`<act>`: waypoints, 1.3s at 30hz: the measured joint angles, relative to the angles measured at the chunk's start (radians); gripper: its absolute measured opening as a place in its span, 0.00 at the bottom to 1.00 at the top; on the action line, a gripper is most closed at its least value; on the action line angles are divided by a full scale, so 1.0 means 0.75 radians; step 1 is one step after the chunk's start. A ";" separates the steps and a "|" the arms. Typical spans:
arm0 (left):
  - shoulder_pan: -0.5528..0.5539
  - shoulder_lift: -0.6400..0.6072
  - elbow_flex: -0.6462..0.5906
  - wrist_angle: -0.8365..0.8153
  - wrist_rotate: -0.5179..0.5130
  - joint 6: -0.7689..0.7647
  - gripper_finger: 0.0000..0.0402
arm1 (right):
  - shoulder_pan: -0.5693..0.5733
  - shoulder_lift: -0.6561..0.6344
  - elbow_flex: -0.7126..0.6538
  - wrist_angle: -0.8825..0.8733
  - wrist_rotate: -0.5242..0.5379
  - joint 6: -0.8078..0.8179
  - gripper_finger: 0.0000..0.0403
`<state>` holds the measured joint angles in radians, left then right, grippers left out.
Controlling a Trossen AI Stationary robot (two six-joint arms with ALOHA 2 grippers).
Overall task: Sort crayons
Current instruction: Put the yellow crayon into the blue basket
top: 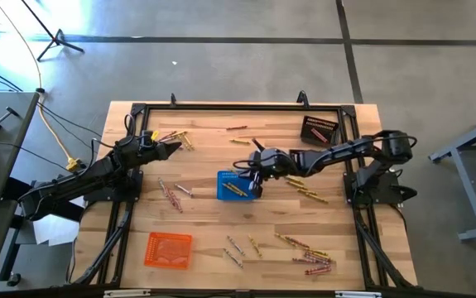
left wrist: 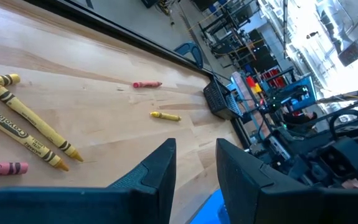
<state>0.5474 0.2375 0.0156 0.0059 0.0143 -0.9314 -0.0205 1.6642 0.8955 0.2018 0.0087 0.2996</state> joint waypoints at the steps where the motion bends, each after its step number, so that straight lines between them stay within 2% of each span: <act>1: 0.000 0.000 0.000 -0.001 0.000 0.001 0.25 | -0.004 0.000 0.000 -0.005 -0.006 0.011 0.09; 8: 0.000 0.000 0.000 0.000 0.000 0.000 0.25 | -0.011 0.000 0.001 -0.040 -0.027 0.011 0.19; 13: 0.000 0.000 0.000 0.000 0.000 0.000 0.25 | -0.036 -0.020 0.001 -0.114 -0.023 0.047 0.20; 21: 0.000 0.000 0.000 0.000 0.000 0.000 0.25 | -0.269 -0.152 0.001 -0.258 -0.028 0.183 0.19; 27: 0.000 0.000 0.000 0.000 0.000 0.000 0.25 | -0.415 -0.117 0.001 -0.294 -0.177 0.090 0.19; 30: 0.000 0.000 0.000 0.000 0.000 0.000 0.25 | -0.437 -0.084 0.033 -0.321 -0.187 0.001 0.19; 35: 0.000 0.000 0.000 -0.001 0.000 0.000 0.25 | -0.452 0.044 0.192 -0.403 -0.187 -0.246 0.19; 39: 0.000 0.000 0.000 -0.001 0.001 0.000 0.25 | -0.487 0.205 0.368 -0.559 -0.183 -0.414 0.19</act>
<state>0.5475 0.2375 0.0158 0.0055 0.0147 -0.9313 -0.3856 1.8176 1.1718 -0.2173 -0.1285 -0.0106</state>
